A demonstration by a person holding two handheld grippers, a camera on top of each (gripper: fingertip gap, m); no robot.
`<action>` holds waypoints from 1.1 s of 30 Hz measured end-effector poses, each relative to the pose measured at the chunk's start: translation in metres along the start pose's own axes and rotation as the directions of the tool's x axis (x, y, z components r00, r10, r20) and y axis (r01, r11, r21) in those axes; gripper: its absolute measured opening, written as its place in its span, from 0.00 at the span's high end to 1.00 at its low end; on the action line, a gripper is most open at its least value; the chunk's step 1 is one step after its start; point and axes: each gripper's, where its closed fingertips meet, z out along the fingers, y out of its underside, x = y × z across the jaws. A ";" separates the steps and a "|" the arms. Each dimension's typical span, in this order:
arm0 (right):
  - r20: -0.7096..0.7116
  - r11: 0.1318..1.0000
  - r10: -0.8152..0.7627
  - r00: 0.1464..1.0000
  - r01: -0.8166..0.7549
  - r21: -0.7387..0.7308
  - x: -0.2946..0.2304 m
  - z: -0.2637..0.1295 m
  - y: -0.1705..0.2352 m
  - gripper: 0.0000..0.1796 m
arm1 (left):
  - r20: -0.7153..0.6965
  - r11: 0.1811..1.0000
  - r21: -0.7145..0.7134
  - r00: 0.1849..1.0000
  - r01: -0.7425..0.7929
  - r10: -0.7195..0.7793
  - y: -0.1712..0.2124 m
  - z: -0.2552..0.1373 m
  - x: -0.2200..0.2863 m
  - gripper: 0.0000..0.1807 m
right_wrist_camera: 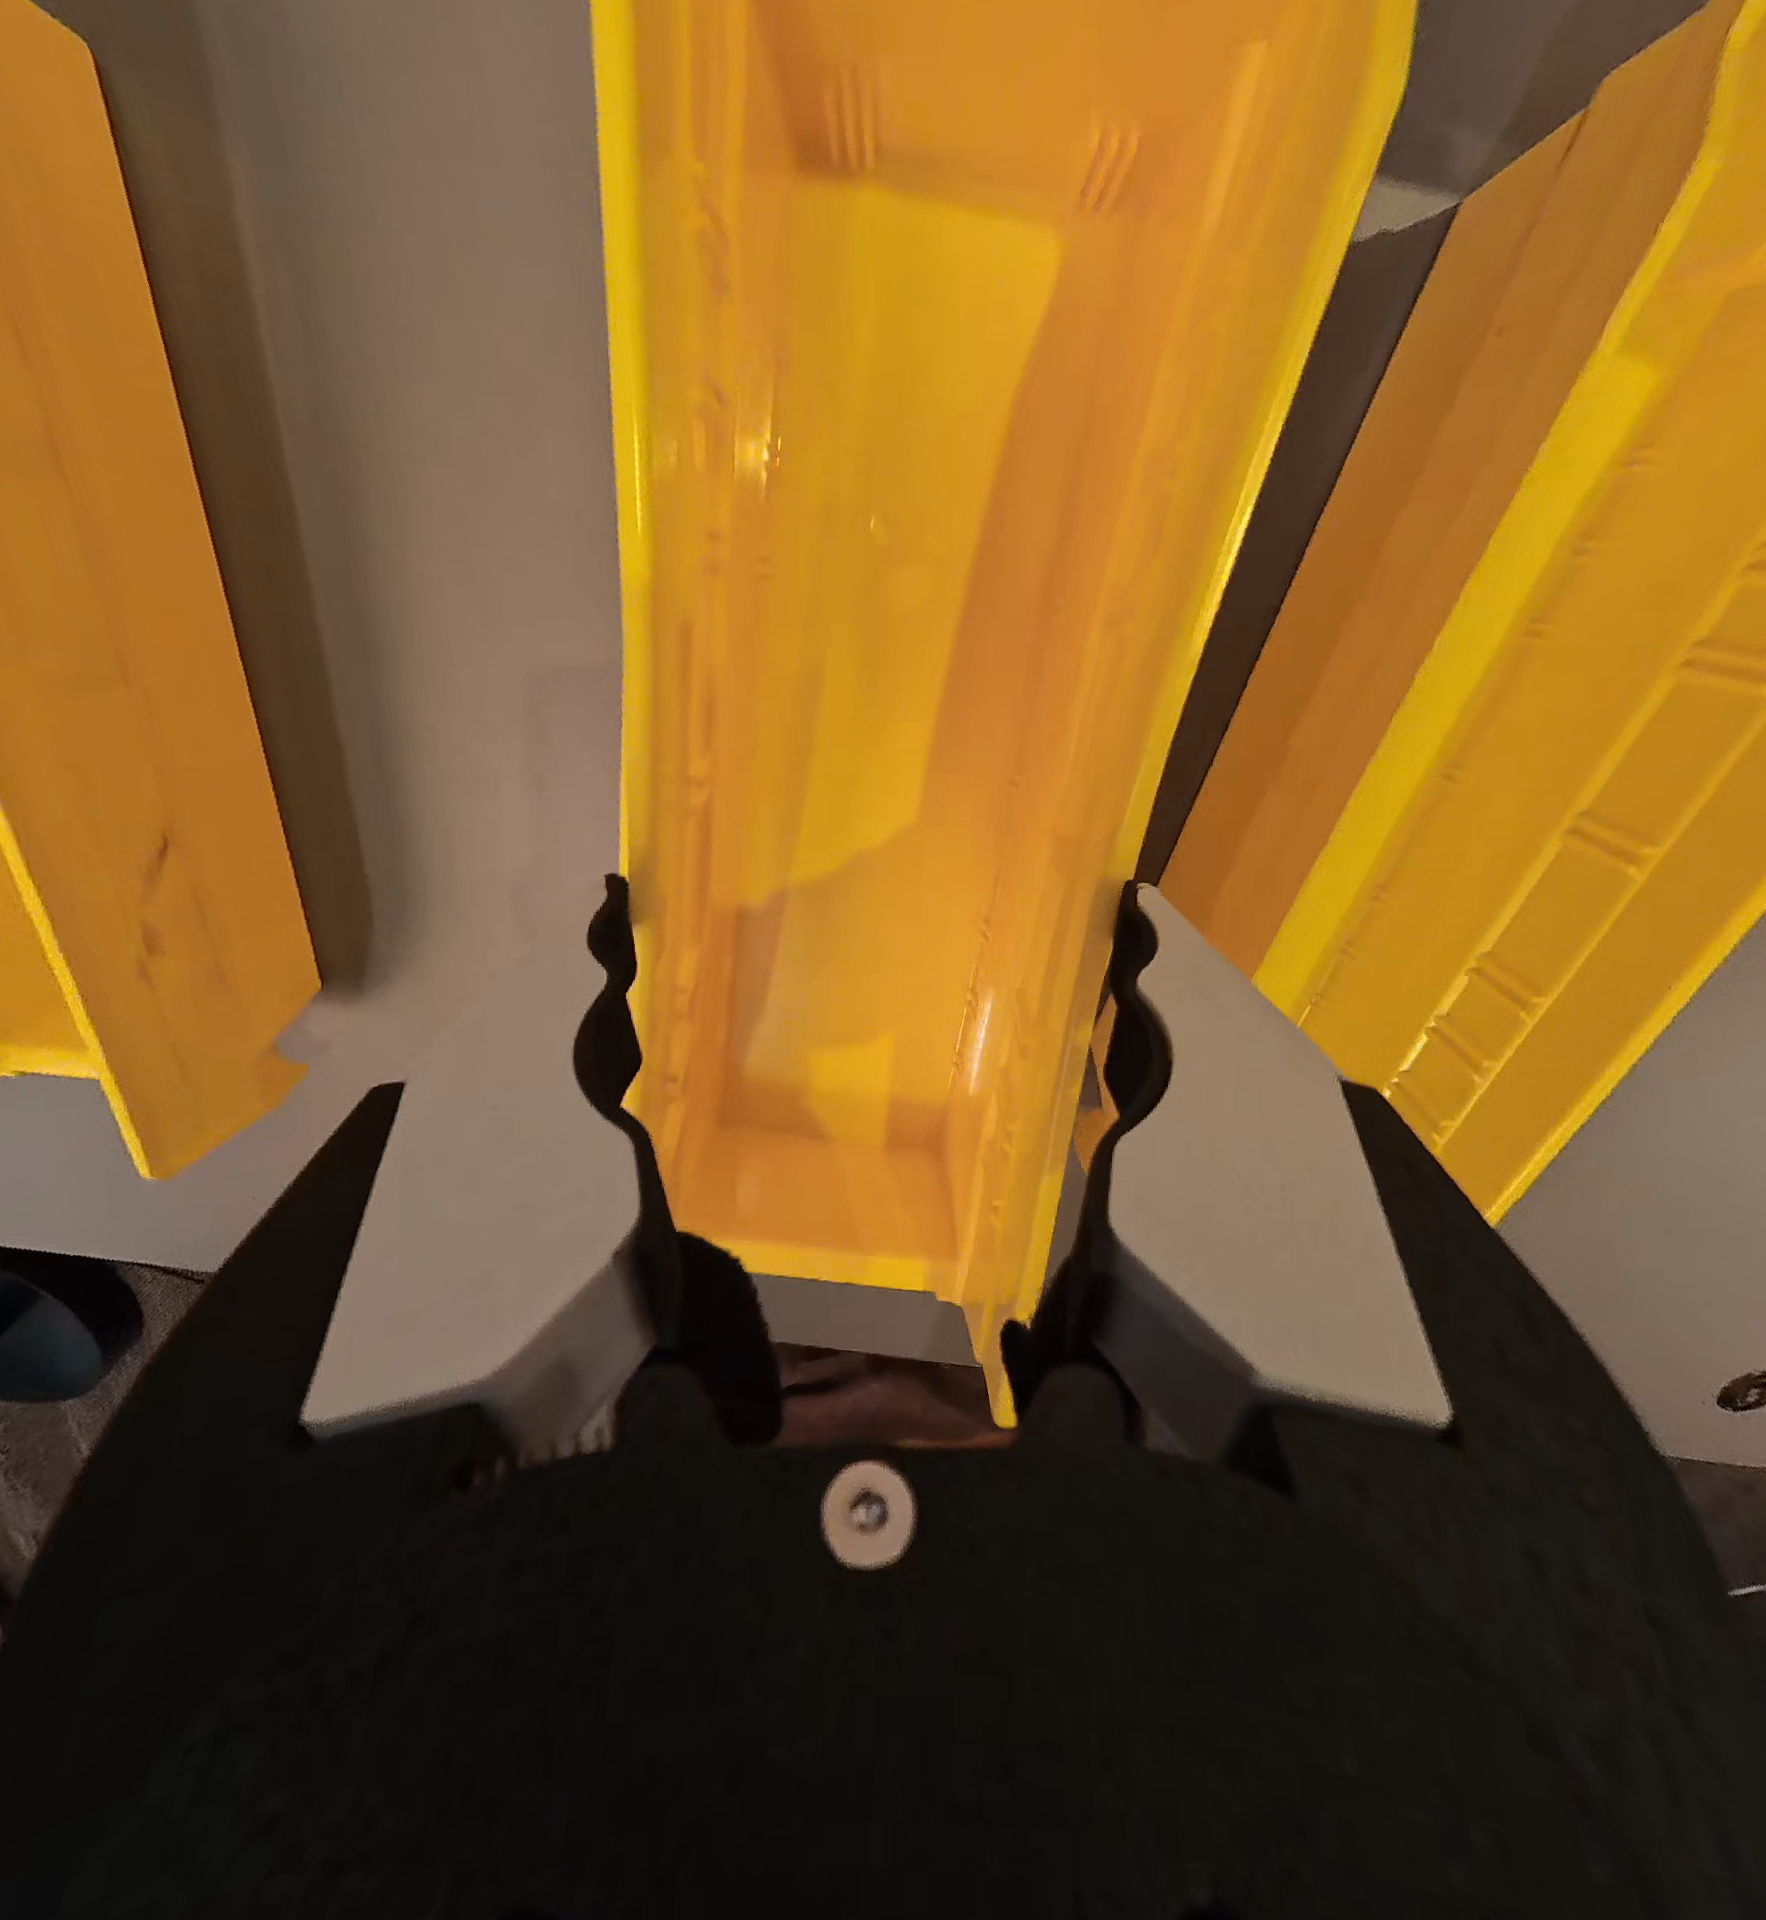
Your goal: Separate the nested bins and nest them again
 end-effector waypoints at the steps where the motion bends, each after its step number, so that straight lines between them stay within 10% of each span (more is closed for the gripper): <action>1: -0.001 1.000 0.000 1.000 0.000 0.000 0.001 -0.002 0.000 0.49 | 0.000 1.000 0.000 1.000 -0.001 0.001 0.000 0.000 0.000 0.57; 18: -0.011 1.000 -0.013 1.000 0.013 0.020 0.029 -0.077 0.002 0.50 | 0.002 1.000 -0.008 1.000 -0.004 0.004 0.002 -0.001 -0.001 0.57; 26: -0.103 0.994 0.086 0.991 -0.077 0.082 0.163 -0.134 0.010 0.49 | 0.007 1.000 -0.019 1.000 -0.015 0.015 0.005 0.001 -0.001 0.57; 33: -0.161 0.989 0.145 0.976 -0.138 0.056 0.295 -0.071 0.043 0.49 | 0.017 0.999 -0.033 1.000 -0.011 0.011 0.008 0.003 -0.004 0.57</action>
